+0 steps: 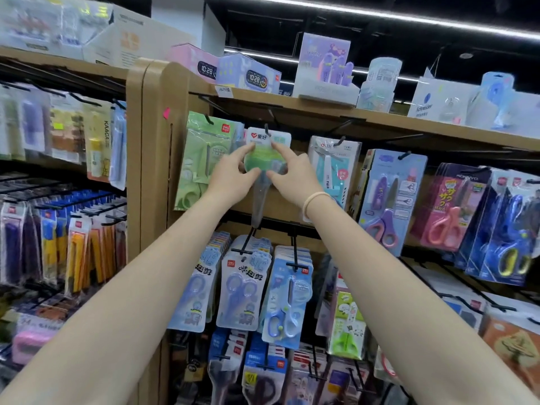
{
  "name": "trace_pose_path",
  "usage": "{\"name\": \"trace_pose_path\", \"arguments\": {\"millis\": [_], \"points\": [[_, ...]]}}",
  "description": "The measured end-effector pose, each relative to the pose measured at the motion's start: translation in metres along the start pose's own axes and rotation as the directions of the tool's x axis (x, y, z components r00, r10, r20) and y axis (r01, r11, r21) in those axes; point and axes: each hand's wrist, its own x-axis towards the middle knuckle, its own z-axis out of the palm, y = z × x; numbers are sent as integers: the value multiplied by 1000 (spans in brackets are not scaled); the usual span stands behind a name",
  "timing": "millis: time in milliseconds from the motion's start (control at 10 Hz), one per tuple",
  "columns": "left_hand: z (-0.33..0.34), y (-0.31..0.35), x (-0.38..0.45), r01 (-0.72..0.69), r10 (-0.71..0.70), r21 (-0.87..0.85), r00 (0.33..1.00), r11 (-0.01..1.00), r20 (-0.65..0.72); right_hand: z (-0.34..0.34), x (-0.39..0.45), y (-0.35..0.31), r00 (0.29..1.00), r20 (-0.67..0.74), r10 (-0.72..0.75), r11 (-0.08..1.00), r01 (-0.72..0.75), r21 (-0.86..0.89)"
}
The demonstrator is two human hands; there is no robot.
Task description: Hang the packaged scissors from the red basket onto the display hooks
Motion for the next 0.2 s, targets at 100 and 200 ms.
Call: {"name": "trace_pose_path", "arguments": {"millis": [100, 200], "points": [[-4, 0, -11, 9, -10, 74, 1000, 997, 15, -8, -16, 0, 999, -14, -37, 999, 37, 1], [-12, 10, -31, -63, 61, -17, 993, 998, -97, -27, -43, 0, 986, -107, -130, 979, 145, 145]]}}
